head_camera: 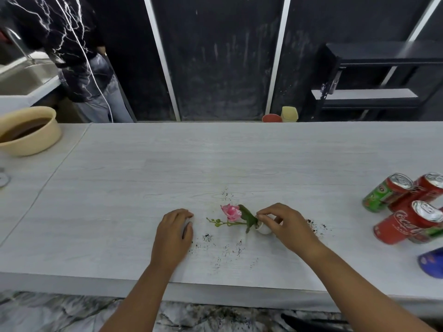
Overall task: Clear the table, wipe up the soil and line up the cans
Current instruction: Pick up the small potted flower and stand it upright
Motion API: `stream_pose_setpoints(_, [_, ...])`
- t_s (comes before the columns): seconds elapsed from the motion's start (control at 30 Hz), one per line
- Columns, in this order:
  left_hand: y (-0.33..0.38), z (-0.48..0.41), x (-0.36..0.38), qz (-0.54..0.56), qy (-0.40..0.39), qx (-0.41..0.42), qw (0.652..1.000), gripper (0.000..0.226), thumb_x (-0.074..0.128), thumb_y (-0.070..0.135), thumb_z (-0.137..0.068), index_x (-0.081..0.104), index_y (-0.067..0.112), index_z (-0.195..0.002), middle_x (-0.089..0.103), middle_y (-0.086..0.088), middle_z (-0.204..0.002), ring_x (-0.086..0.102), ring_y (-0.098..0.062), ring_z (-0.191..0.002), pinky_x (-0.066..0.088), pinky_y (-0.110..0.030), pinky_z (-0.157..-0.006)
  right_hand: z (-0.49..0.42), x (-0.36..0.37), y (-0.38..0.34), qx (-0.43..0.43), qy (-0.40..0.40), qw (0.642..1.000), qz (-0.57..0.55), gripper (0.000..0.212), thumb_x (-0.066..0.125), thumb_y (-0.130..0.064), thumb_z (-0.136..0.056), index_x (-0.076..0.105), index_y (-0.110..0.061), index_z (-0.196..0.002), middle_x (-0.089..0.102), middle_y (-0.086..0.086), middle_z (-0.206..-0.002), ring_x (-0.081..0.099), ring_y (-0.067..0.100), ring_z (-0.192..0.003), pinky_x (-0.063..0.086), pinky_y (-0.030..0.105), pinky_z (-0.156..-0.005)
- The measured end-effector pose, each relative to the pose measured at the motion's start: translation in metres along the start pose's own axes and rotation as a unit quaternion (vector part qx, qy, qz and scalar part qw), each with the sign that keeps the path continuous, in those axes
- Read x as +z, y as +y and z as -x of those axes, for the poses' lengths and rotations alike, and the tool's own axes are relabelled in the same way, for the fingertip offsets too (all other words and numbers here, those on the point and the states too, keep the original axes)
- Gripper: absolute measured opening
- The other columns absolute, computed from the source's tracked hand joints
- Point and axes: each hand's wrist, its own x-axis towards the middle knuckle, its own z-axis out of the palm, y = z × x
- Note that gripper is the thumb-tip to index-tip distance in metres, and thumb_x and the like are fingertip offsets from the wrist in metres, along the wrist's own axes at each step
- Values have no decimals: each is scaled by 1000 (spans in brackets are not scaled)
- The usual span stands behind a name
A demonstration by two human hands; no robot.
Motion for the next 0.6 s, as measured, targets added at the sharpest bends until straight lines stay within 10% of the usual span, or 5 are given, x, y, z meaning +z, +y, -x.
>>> stream_pose_setpoints(0.27, [1,1,-1,-6,-7,-4,1000,32,54,26,-104,73,18,-129,67,5,-134,59,-17,-127,48,-33,-108,12,-4,4,39,-10,995,-91,40,91,-31,-82,74,-53,-112,66,-31,-118,70,8,-90,59,23,-75])
stream_pose_setpoints(0.6, [-2,1,0,-8,-7,1,1000,35,49,30,-105,73,18,-128,68,7,-132,59,-17,-126,48,-34,-108,2,-59,39,154,220,949,-165,32,90,-38,-84,78,-44,-113,76,-19,-108,70,1,-100,57,20,-73])
